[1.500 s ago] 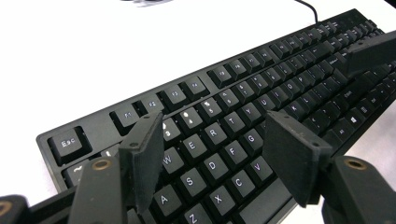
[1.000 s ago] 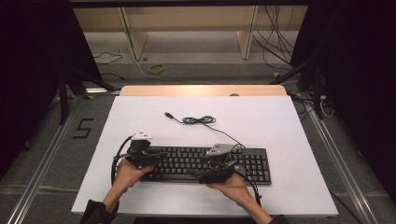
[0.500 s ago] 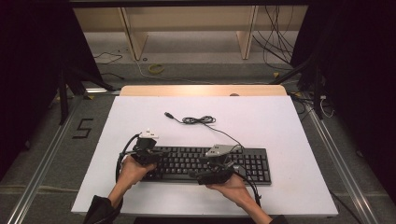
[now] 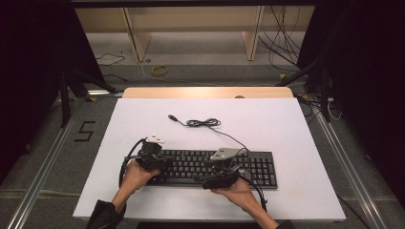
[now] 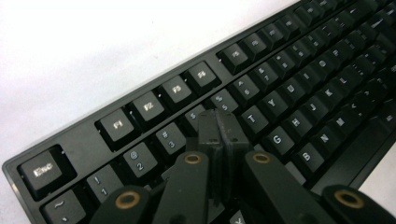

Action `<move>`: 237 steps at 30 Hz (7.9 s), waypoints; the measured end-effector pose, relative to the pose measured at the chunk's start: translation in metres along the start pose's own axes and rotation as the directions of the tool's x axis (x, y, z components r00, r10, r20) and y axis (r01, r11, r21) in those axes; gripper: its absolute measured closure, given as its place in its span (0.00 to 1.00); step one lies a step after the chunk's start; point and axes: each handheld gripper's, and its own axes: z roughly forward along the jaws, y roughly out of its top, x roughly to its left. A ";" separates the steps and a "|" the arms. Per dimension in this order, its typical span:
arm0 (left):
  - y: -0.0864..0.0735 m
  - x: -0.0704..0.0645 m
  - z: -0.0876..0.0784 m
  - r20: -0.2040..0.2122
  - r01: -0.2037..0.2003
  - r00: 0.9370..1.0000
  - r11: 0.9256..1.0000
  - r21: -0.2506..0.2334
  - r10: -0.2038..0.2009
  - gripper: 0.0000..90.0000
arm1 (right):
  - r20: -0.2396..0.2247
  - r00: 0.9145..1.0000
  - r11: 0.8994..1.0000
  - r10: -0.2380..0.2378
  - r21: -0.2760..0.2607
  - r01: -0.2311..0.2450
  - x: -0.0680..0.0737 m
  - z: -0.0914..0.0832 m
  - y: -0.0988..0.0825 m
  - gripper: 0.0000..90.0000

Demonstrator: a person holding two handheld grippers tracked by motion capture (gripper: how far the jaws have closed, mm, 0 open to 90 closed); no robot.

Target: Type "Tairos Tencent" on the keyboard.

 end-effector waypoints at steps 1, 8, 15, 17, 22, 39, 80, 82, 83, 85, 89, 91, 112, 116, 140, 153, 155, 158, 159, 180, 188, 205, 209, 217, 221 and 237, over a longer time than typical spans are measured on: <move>0.000 0.001 0.000 0.000 0.001 1.000 1.000 0.004 -0.001 0.99 | 0.000 1.000 1.000 0.000 0.000 0.000 0.000 0.000 0.000 0.37; -0.003 0.003 0.001 0.007 0.013 1.000 1.000 0.008 -0.013 1.00 | 0.002 1.000 1.000 0.000 -0.001 0.000 0.001 0.000 0.000 0.37; -0.003 0.002 -0.003 0.007 0.017 1.000 1.000 -0.011 -0.017 0.99 | 0.003 1.000 1.000 0.000 -0.001 0.000 0.000 0.000 0.000 0.37; -0.003 0.002 -0.006 0.010 0.020 1.000 1.000 -0.021 -0.019 0.95 | 0.002 1.000 1.000 0.000 -0.002 0.000 0.000 0.000 0.000 0.37; -0.005 0.002 -0.015 0.042 0.040 0.998 0.998 -0.052 -0.038 0.85 | 0.005 1.000 1.000 0.000 -0.006 0.000 0.000 0.000 0.001 0.37; -0.019 -0.002 -0.034 0.086 0.062 0.995 0.990 -0.125 -0.051 0.46 | 0.000 1.000 1.000 -0.004 0.000 0.004 0.002 0.004 0.003 0.39; -0.038 -0.008 -0.049 0.074 0.068 0.996 0.976 -0.207 -0.054 0.35 | 0.007 0.999 0.996 -0.041 0.077 0.041 0.008 0.033 0.009 0.99; -0.039 -0.008 -0.050 0.078 0.068 0.996 0.975 -0.210 -0.053 0.35 | 0.009 0.999 0.996 -0.045 0.081 0.044 0.008 0.033 0.009 1.00; -0.039 -0.008 -0.050 0.079 0.070 0.995 0.974 -0.214 -0.054 0.35 | 0.010 0.999 0.996 -0.043 0.084 0.042 0.008 0.034 0.009 1.00; -0.040 -0.009 -0.051 0.080 0.064 0.996 0.973 -0.219 -0.048 0.35 | 0.015 0.999 0.995 -0.049 0.088 0.047 0.008 0.035 0.009 1.00; -0.042 -0.010 -0.051 0.087 0.066 0.995 0.971 -0.230 -0.047 0.35 | 0.022 0.998 0.994 -0.052 0.101 0.049 0.008 0.038 0.007 1.00; -0.043 -0.011 -0.051 0.087 0.066 0.995 0.970 -0.235 -0.046 0.35 | 0.025 0.998 0.993 -0.052 0.108 0.049 0.008 0.041 0.007 1.00; -0.048 -0.013 -0.052 0.091 0.071 0.995 0.964 -0.258 -0.049 0.35 | 0.051 0.996 0.988 -0.073 0.139 0.065 0.007 0.054 0.000 1.00; -0.048 -0.013 -0.053 0.090 0.068 0.995 0.963 -0.260 -0.047 0.35 | 0.064 0.995 0.988 -0.081 0.140 0.071 0.009 0.054 0.000 1.00; -0.035 -0.015 -0.041 0.077 0.053 0.996 0.968 -0.244 -0.035 0.36 | 0.032 0.999 1.000 0.021 0.018 -0.021 -0.006 0.009 0.002 0.59; -0.020 -0.018 -0.024 0.081 0.041 0.996 0.977 -0.207 -0.025 0.50 | 0.055 0.998 0.997 0.042 -0.063 -0.038 -0.017 -0.024 -0.006 0.47; -0.019 -0.019 -0.022 0.078 0.040 0.997 0.979 -0.201 -0.024 0.53 | 0.062 0.997 0.997 0.041 -0.071 -0.037 -0.018 -0.028 -0.007 0.45; -0.016 -0.020 -0.017 0.076 0.032 0.997 0.982 -0.188 -0.018 0.59 | 0.075 0.996 0.996 0.039 -0.082 -0.033 -0.019 -0.032 -0.009 0.43; -0.015 -0.020 -0.016 0.075 0.026 0.997 0.983 -0.181 -0.013 0.60 | 0.080 0.996 0.996 0.037 -0.081 -0.031 -0.019 -0.033 -0.009 0.42; -0.007 -0.023 0.006 0.046 -0.032 0.998 0.993 -0.117 0.037 0.99 | 0.092 0.995 0.993 0.046 -0.110 -0.036 -0.019 -0.050 -0.017 0.39; -0.002 -0.028 0.012 0.038 -0.050 0.998 0.993 -0.103 0.054 0.99 | 0.092 0.995 0.993 0.049 -0.115 -0.038 -0.017 -0.052 -0.018 0.37; -0.002 -0.028 0.014 0.029 -0.048 0.998 0.995 -0.090 0.051 0.99 | 0.094 0.994 0.992 0.050 -0.117 -0.039 -0.016 -0.055 -0.020 0.36; -0.002 -0.027 0.013 0.028 -0.048 0.998 0.995 -0.089 0.051 0.99 | 0.095 0.994 0.992 0.051 -0.118 -0.039 -0.016 -0.055 -0.021 0.36; -0.002 -0.027 0.014 0.026 -0.043 0.999 0.995 -0.086 0.045 0.99 | 0.096 0.994 0.992 0.053 -0.119 -0.041 -0.017 -0.056 -0.022 0.36; -0.002 -0.027 0.014 0.028 -0.041 0.999 0.996 -0.082 0.044 0.99 | 0.096 0.994 0.992 0.055 -0.118 -0.043 -0.017 -0.056 -0.022 0.36; -0.005 -0.025 0.017 0.037 -0.032 0.999 0.996 -0.083 0.035 0.99 | 0.097 0.994 0.992 0.055 -0.115 -0.043 -0.017 -0.056 -0.023 0.36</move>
